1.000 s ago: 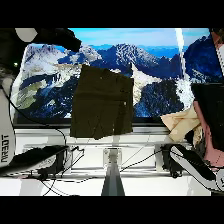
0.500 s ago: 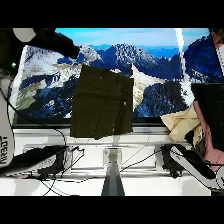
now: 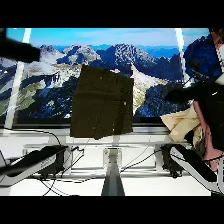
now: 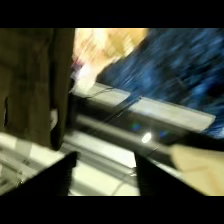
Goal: Fold the clothes and pants, and hang the long-sleeved shirts on hangers.
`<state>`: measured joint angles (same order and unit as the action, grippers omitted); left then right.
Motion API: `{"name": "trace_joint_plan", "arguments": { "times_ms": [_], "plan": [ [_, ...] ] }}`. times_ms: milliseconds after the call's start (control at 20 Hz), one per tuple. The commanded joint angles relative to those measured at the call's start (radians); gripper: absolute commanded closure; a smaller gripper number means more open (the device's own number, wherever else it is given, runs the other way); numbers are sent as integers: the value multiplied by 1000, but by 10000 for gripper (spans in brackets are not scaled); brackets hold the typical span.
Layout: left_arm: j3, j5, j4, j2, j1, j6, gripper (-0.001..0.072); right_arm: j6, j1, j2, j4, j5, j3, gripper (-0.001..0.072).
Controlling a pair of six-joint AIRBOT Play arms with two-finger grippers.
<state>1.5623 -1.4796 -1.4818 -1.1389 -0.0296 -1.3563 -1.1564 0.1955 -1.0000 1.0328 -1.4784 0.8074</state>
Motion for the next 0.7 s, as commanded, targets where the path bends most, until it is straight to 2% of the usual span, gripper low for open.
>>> {"name": "trace_joint_plan", "arguments": {
  "times_ms": [0,50,250,350,500,650],
  "plan": [
    [-182,2,26,77,-155,-14,310,33,-126,2,-103,120,-294,188],
    [-248,5,24,87,-191,-17,195,32,-167,2,-127,176,-340,188],
    [-484,6,74,95,-313,-14,195,10,-307,-35,-212,297,-389,176],
    [-585,9,161,95,-341,33,194,5,-351,-99,-251,300,-388,14],
    [-747,33,181,94,-344,89,192,0,-412,-204,-272,322,-388,29],
    [-885,108,183,94,-348,93,192,-1,-444,-269,-384,396,-388,29]
  ]
}}
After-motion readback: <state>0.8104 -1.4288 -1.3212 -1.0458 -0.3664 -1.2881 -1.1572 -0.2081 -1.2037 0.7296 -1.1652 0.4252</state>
